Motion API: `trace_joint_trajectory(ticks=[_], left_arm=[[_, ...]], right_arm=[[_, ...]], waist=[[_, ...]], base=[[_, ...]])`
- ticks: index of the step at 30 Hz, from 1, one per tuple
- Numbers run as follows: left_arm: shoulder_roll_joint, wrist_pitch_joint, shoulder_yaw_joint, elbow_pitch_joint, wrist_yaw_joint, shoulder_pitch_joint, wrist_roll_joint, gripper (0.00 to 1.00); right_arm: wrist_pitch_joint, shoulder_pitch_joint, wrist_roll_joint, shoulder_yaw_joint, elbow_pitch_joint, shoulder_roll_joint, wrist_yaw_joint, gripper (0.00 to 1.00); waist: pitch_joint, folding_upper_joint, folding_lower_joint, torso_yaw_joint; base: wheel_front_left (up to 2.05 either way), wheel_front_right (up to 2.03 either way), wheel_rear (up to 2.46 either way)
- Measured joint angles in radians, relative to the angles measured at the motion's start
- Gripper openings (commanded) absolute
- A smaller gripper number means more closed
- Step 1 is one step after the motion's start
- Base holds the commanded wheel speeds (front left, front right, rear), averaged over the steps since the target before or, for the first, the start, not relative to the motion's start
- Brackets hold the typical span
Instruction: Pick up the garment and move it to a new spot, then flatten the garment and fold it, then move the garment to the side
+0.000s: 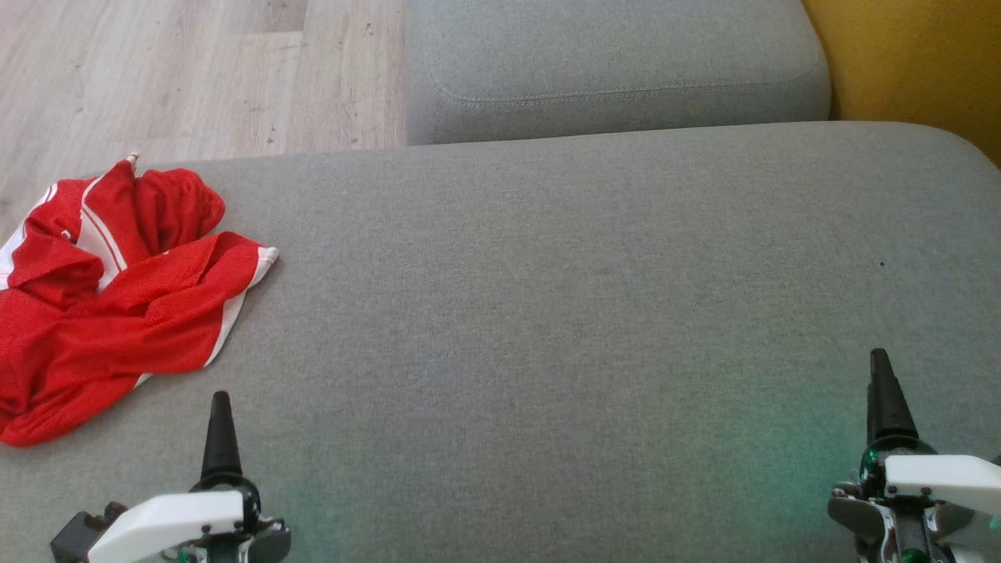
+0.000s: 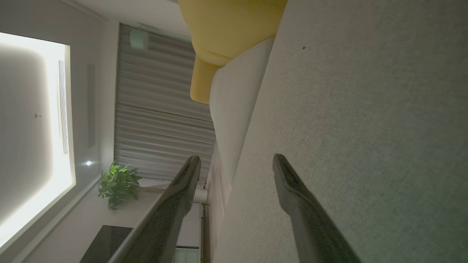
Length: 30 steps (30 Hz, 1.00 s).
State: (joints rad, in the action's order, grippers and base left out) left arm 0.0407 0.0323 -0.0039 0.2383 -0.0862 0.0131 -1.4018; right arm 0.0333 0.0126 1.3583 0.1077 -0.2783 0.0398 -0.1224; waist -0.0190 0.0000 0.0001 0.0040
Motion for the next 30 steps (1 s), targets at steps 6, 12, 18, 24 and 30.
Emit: trace_joint_trajectory(ticks=[6, 12, 18, 24, 30], left_arm=[[0.001, -0.018, -0.019, -0.016, 0.007, 0.017, 0.101, 1.00], [0.001, -0.036, -0.033, -0.016, 0.008, 0.018, 0.234, 1.00], [0.001, -0.054, -0.046, -0.017, 0.015, 0.031, 0.331, 1.00], [0.001, -0.070, -0.062, -0.016, 0.016, 0.054, 0.416, 1.00], [0.001, -0.088, -0.066, -0.017, 0.022, 0.056, 0.494, 1.00]], right_arm=[[-0.017, 0.003, -0.116, -0.014, 0.022, 0.000, 0.000, 1.00], [-0.036, 0.027, -0.206, -0.035, 0.028, 0.000, 0.000, 1.00], [-0.056, 0.034, -0.299, -0.052, 0.030, 0.000, 0.000, 1.00], [-0.069, 0.037, -0.381, -0.072, 0.032, 0.000, 0.000, 1.00], [-0.089, 0.040, -0.464, -0.089, 0.033, 0.000, 0.000, 1.00]], waist=[[-0.005, 0.0000, 0.0000, 0.001], [-0.010, 0.0000, 0.0000, 0.002], [-0.016, 0.0000, 0.0000, 0.003], [-0.022, 0.0000, 0.0000, 0.003], [-0.026, 0.0000, 0.0000, 0.004]], base=[[0.00, 0.00, 0.00], [0.00, 0.00, 0.00], [0.00, 0.00, 0.00], [0.00, 0.00, 0.00], [0.00, 0.00, 0.00]])
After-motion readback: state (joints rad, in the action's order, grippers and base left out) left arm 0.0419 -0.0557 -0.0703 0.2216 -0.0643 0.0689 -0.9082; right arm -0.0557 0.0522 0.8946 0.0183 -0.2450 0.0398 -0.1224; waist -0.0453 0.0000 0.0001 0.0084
